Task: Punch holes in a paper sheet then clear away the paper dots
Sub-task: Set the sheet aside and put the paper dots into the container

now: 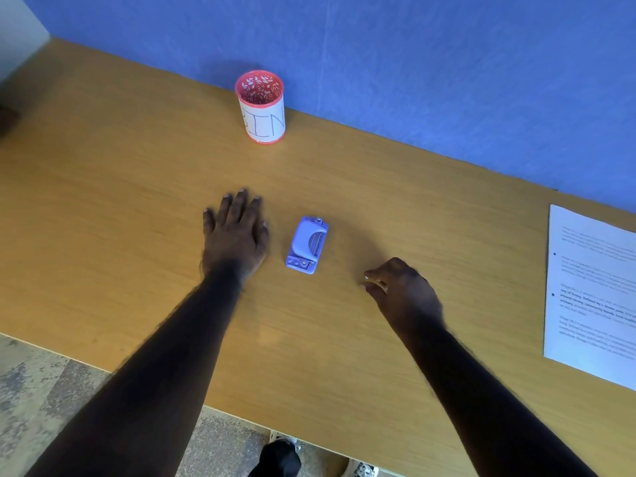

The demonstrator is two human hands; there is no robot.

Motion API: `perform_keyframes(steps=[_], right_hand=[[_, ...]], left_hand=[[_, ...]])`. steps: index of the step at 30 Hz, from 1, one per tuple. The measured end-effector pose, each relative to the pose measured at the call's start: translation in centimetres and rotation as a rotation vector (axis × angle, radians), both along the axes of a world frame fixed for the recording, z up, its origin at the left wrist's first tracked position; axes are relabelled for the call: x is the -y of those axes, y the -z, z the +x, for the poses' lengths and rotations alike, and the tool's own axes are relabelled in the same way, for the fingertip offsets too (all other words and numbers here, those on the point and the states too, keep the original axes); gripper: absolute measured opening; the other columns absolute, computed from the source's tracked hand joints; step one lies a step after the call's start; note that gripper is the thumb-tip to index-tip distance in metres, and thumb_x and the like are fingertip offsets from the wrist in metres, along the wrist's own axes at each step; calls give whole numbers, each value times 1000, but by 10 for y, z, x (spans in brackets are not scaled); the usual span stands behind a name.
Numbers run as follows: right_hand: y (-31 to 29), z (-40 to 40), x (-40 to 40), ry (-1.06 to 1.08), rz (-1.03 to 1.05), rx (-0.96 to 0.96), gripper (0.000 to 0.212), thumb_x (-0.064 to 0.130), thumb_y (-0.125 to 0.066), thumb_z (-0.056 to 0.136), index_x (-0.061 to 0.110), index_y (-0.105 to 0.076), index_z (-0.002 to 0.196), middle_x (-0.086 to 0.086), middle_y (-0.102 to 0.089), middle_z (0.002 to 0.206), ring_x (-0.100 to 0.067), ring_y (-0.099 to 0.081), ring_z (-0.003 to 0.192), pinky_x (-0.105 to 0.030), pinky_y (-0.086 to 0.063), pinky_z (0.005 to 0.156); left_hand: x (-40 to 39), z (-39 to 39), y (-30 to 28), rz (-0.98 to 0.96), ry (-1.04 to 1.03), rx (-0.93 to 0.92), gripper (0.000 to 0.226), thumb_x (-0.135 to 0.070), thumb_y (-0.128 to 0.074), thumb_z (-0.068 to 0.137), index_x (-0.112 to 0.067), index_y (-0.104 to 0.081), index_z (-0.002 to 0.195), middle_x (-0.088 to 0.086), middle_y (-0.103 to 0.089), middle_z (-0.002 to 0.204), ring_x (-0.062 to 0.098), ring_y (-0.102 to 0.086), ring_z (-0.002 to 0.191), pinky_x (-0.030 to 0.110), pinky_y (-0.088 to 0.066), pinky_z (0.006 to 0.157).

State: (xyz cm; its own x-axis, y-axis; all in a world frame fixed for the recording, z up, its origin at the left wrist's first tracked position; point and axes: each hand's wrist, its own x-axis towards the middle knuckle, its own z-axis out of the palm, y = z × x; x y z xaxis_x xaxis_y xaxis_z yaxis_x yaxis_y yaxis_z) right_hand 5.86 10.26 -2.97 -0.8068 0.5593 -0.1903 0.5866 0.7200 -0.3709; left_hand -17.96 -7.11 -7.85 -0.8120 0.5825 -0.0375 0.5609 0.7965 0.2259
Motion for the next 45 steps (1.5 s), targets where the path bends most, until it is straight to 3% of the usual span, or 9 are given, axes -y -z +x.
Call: perform_keyframes(steps=[4, 10, 19, 26, 29, 31, 33, 35, 45], right_hand=[[-7, -11, 5, 4, 91, 110, 23, 30, -60, 98, 23, -69, 118, 3, -67, 120, -19, -68, 99, -34, -61, 78], [-11, -4, 26, -239, 403, 255, 31, 28, -53, 100, 15, -60, 127, -4, -62, 116, -17, -63, 85, -32, -58, 60], [-6, -5, 36, -215, 421, 298, 32, 26, -66, 89, 7, -71, 115, -6, -70, 104, -20, -64, 73, -31, -55, 51], [-14, -6, 29, -216, 370, 236, 32, 31, -53, 97, 15, -68, 120, 1, -70, 111, -16, -66, 82, -29, -54, 58], [-11, 2, 15, -106, 139, 115, 28, 35, -54, 96, 27, -70, 117, 12, -68, 112, -9, -65, 88, -27, -58, 69], [-11, 4, 5, 111, -270, -39, 19, 28, -60, 93, 32, -75, 103, 16, -71, 102, -6, -66, 82, -31, -58, 72], [-16, 2, -4, 476, -756, -218, 22, 19, -59, 94, 28, -79, 93, 6, -75, 93, -13, -64, 76, -32, -51, 65], [-21, 0, -13, 693, -1041, -277, 24, 16, -56, 94, 18, -80, 96, -2, -73, 94, -18, -59, 74, -33, -44, 62], [-29, -11, -20, 672, -1271, -377, 28, 18, -52, 95, 16, -80, 95, -1, -66, 92, -16, -56, 74, -31, -38, 62]], left_hand=[[0, 0, 0, 5, 1, 7, 57, -42, -30, 100, -24, -25, 153, 1, -15, 165, 24, -8, 152, 53, -6, 121], [0, 0, 0, 18, -4, 9, 56, -41, -30, 100, -25, -25, 153, 0, -15, 165, 24, -8, 152, 53, -5, 121], [-1, 0, 2, 17, -5, 5, 56, -40, -35, 99, -23, -30, 152, 2, -19, 164, 25, -12, 151, 54, -9, 120], [0, -1, 1, 13, -7, 1, 57, -41, -32, 99, -23, -28, 153, 2, -17, 164, 25, -11, 152, 53, -7, 121], [0, -1, 1, 21, -11, 4, 57, -41, -33, 99, -24, -29, 152, 1, -18, 164, 24, -11, 152, 53, -7, 121], [-1, -1, 1, 30, -12, -1, 56, -41, -33, 99, -24, -29, 152, 1, -19, 164, 24, -12, 152, 53, -8, 121], [-1, 0, 1, 26, -11, -7, 56, -41, -33, 99, -24, -30, 152, 1, -19, 164, 24, -12, 152, 53, -8, 121], [-1, -1, 1, 27, -10, -1, 55, -40, -34, 99, -24, -29, 152, 1, -19, 164, 24, -12, 152, 53, -8, 121], [-1, -2, 2, 39, -8, -6, 56, -41, -31, 98, -24, -31, 151, 2, -21, 163, 25, -14, 151, 55, -10, 120]])
